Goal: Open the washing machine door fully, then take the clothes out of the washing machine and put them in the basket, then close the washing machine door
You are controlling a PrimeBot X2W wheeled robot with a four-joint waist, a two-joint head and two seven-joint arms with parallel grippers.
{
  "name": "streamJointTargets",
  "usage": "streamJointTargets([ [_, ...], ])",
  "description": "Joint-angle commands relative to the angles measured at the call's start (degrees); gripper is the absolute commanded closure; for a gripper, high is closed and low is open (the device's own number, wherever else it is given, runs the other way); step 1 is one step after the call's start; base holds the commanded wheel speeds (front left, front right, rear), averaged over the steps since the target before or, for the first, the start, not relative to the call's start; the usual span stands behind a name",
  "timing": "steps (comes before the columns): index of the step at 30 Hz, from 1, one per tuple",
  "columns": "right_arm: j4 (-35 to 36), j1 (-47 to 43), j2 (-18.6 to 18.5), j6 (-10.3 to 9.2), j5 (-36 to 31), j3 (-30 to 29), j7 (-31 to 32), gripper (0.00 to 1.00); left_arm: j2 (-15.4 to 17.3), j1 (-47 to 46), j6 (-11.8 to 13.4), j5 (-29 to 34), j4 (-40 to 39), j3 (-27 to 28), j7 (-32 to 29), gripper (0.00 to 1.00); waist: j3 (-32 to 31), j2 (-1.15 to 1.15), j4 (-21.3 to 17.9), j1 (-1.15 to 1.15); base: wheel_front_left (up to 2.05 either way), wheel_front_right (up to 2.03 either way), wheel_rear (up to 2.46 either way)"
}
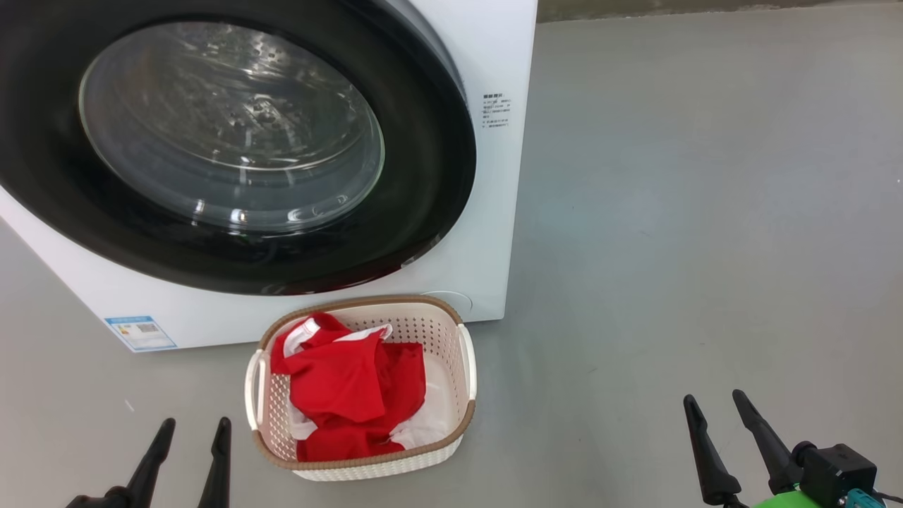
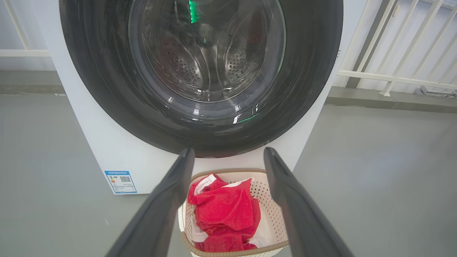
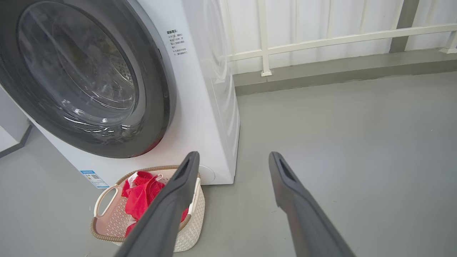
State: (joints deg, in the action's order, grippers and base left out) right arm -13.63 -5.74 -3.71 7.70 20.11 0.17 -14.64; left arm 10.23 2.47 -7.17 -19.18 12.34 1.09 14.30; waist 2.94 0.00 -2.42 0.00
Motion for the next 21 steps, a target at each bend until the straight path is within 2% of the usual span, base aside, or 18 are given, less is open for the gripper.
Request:
streamJointTargets([
  [1, 1.6, 0.6, -0.8, -0.21, -0.2, 0.9, -0.4, 0.00, 1.0, -0.5, -0.3, 0.3, -1.6, 2.4, 0.7, 0.00, 0.0, 0.00, 0.0, 0.00, 0.00, 0.00, 0.00],
  [10, 1.9, 0.7, -0.4, -0.21, -0.3, 0.9, -0.4, 0.00, 0.6, -0.4, -0.3, 0.3, -2.1, 2.5, 0.7, 0.00, 0.1, 0.00, 0.1, 0.00, 0.00, 0.00, 0.00],
  [11, 0.3, 0.0, 0.3, 0.01, 0.0, -0.2, 0.0, 1.00, -0.3, 0.0, 0.0, 0.0, -0.4, 0.2, 0.0, 1.00, 0.1, 0.00, 0.1, 0.00, 0.00, 0.00, 0.00],
  [18, -2.4, 0.1, 0.8, 0.01, 1.9, 0.4, 0.4, 1.00, -2.0, -0.1, 0.1, -1.8, 2.3, -0.3, -0.7, 1.00, 0.0, 0.00, 0.1, 0.02, 0.00, 0.00, 0.00],
  [21, -2.3, 0.3, 0.8, 0.00, 3.7, 0.3, 0.9, 1.00, -2.1, -0.3, 0.1, -3.6, 2.2, -0.1, -1.2, 1.00, -0.2, 0.00, 0.2, 0.12, 0.00, 0.00, 0.00],
])
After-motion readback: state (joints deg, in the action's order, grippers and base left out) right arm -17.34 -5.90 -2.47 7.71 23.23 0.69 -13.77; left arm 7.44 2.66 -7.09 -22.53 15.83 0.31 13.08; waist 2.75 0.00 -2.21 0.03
